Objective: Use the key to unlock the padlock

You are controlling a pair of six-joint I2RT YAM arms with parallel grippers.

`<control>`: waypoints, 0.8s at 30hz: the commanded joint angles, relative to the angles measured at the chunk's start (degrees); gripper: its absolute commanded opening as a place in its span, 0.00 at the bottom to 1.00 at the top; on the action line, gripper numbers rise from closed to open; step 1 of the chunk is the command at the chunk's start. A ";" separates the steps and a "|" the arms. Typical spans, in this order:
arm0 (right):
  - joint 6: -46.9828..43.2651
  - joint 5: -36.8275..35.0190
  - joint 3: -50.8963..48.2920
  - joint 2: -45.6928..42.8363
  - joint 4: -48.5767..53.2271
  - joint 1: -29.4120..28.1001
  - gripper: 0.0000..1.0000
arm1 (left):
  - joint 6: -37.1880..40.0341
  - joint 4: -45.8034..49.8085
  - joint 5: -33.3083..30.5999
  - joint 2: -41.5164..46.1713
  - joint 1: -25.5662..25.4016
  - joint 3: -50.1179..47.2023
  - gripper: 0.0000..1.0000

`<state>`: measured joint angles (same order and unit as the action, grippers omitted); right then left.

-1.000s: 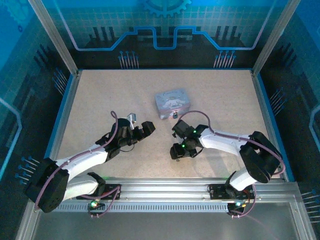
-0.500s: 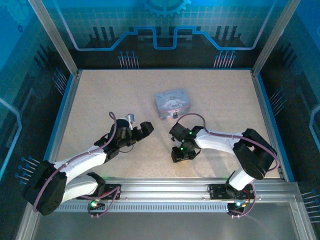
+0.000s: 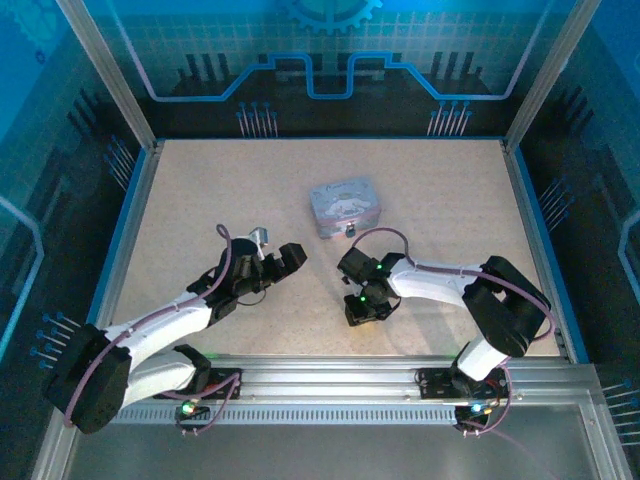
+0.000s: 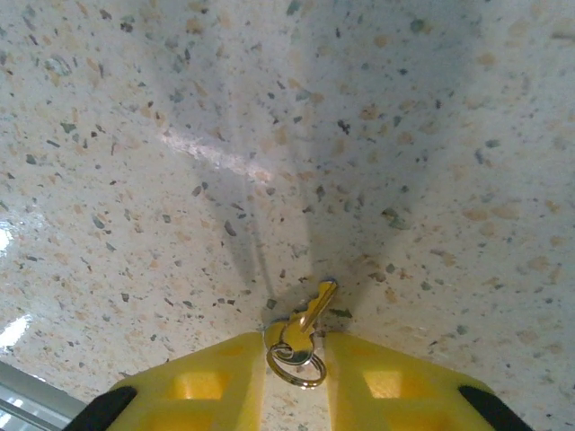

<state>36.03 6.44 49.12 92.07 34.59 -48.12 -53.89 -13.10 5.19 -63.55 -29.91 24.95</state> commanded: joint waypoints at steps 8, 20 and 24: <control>0.78 -1.05 0.89 0.39 1.80 -1.03 0.12 | 1.22 1.61 -1.24 1.80 -0.44 -0.54 0.99; 0.23 -4.52 0.01 -1.94 2.55 -0.85 0.00 | 2.11 3.18 -1.67 2.64 -0.44 0.09 0.99; 0.15 -5.91 -0.86 -4.87 1.02 -0.27 0.00 | 2.08 3.65 -1.54 3.03 -0.43 0.50 0.99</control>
<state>36.21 2.74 49.04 90.13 35.07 -48.34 -53.45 -10.63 4.29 -61.87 -29.91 24.95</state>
